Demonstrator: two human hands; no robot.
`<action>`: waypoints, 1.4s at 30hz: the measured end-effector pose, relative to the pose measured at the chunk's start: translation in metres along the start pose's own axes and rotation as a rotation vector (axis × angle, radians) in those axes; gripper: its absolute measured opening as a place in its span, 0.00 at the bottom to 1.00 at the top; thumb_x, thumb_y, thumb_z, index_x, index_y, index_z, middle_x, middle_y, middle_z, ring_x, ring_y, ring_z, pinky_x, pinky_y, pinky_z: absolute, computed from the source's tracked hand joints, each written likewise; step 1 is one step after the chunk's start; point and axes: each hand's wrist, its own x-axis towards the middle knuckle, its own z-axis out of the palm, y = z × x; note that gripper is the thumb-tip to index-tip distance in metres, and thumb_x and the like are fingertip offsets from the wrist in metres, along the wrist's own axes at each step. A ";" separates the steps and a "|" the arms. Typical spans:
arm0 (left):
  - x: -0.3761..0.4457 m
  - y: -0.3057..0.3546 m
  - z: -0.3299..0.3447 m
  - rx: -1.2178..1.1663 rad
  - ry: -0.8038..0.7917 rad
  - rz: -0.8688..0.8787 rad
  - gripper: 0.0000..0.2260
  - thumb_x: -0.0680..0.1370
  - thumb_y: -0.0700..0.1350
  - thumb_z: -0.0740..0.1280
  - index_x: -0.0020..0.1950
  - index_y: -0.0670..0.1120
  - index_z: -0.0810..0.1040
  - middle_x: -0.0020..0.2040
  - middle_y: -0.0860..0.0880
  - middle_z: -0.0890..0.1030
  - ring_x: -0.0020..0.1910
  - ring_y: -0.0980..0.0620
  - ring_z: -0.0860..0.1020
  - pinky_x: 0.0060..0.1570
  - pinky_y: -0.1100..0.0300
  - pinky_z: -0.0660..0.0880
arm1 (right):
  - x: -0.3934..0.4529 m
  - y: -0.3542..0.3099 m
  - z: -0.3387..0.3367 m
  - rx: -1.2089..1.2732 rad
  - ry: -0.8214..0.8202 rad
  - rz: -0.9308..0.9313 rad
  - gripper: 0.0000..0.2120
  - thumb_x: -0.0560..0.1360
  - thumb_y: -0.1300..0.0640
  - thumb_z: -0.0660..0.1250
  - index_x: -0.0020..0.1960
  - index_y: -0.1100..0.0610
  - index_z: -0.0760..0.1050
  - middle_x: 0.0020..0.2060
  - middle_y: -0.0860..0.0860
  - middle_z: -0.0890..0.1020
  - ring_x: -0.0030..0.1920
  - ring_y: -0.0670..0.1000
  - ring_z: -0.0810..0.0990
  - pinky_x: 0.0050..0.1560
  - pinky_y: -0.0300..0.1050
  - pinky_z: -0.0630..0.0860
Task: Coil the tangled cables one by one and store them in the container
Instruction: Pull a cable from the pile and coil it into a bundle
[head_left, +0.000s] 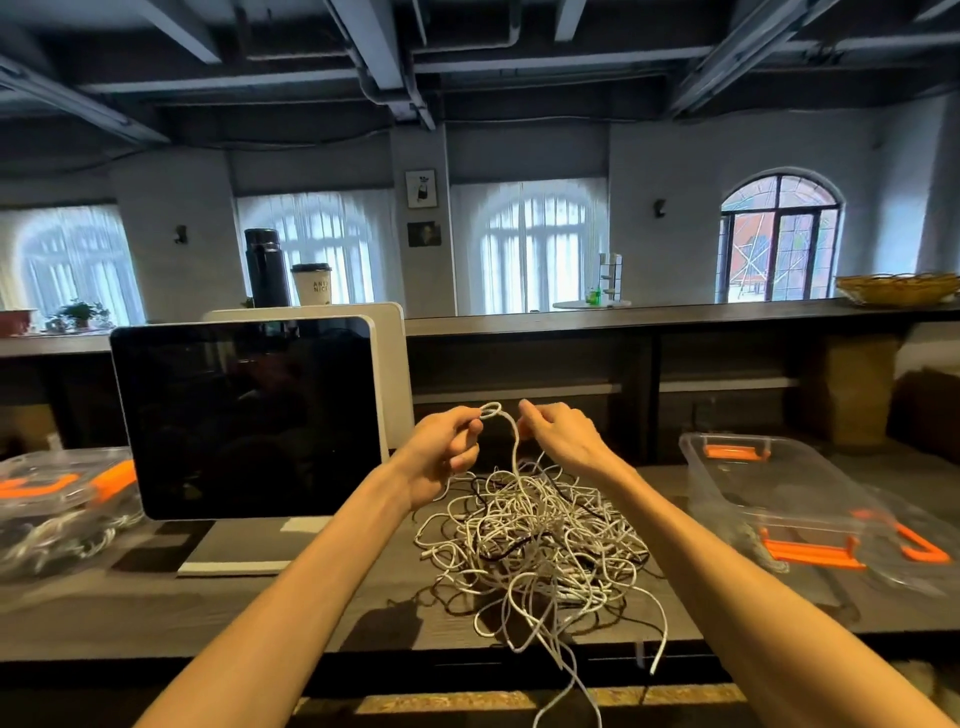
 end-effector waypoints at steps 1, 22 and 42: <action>0.003 0.000 0.002 0.028 0.022 -0.002 0.17 0.85 0.46 0.60 0.37 0.45 0.73 0.21 0.53 0.61 0.20 0.56 0.61 0.25 0.65 0.60 | 0.002 -0.002 0.002 0.117 0.003 -0.004 0.26 0.86 0.43 0.52 0.52 0.55 0.85 0.51 0.53 0.86 0.54 0.52 0.83 0.59 0.50 0.76; -0.005 0.012 0.008 0.011 -0.197 -0.040 0.19 0.83 0.49 0.64 0.33 0.46 0.75 0.22 0.53 0.61 0.20 0.56 0.61 0.35 0.64 0.60 | -0.001 -0.047 -0.026 0.453 0.143 -0.106 0.14 0.83 0.47 0.64 0.47 0.53 0.83 0.43 0.49 0.84 0.42 0.44 0.80 0.38 0.36 0.72; -0.025 0.034 -0.003 0.707 -0.112 0.379 0.18 0.87 0.48 0.54 0.43 0.43 0.75 0.32 0.50 0.77 0.32 0.58 0.78 0.41 0.60 0.77 | -0.049 -0.073 -0.051 -0.396 0.167 -0.597 0.06 0.77 0.46 0.71 0.50 0.46 0.85 0.38 0.44 0.85 0.37 0.47 0.78 0.40 0.43 0.70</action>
